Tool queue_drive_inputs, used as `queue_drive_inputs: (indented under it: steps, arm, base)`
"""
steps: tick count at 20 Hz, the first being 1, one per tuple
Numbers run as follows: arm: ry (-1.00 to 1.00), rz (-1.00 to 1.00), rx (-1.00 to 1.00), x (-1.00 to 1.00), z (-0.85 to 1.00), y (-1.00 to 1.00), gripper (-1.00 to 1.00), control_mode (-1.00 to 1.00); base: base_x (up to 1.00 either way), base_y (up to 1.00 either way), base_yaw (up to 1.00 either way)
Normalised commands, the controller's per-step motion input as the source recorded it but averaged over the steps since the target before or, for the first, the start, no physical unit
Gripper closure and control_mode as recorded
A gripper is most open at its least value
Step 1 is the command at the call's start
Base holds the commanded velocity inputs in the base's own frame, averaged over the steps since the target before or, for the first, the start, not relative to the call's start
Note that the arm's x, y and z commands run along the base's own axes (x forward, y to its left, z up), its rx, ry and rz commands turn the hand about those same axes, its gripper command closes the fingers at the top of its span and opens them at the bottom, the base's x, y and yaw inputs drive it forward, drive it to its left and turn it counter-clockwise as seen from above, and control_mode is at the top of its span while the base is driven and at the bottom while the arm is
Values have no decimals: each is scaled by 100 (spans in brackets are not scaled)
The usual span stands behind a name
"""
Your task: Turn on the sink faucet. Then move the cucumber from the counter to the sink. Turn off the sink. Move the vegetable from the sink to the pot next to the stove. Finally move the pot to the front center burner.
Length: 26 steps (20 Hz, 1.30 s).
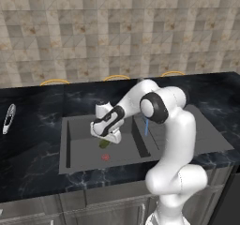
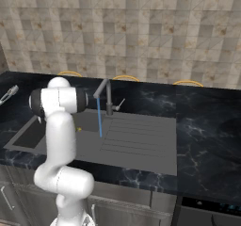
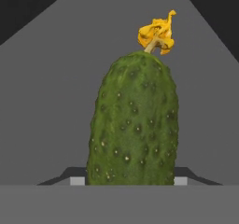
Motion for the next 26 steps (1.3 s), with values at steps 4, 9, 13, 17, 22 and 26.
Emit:
queue_drive_inputs:
  steps: [4,9,13,17,22,26]
  arm:
    - [0,-8,-2,10,-31,0,100,-100]
    - [5,-5,-1,5,-23,-3,100,-100]
    - [5,0,0,13,-28,-1,100,-100]
    - [3,0,0,19,-28,0,100,-100]
    - [1,0,0,15,-30,0,100,-100]
    - [1,0,0,12,-37,0,100,-100]
  base:
    - [0,0,0]
    - [0,0,0]
    - [0,0,0]
    - [0,0,0]
    - [0,0,0]
    - [0,0,0]
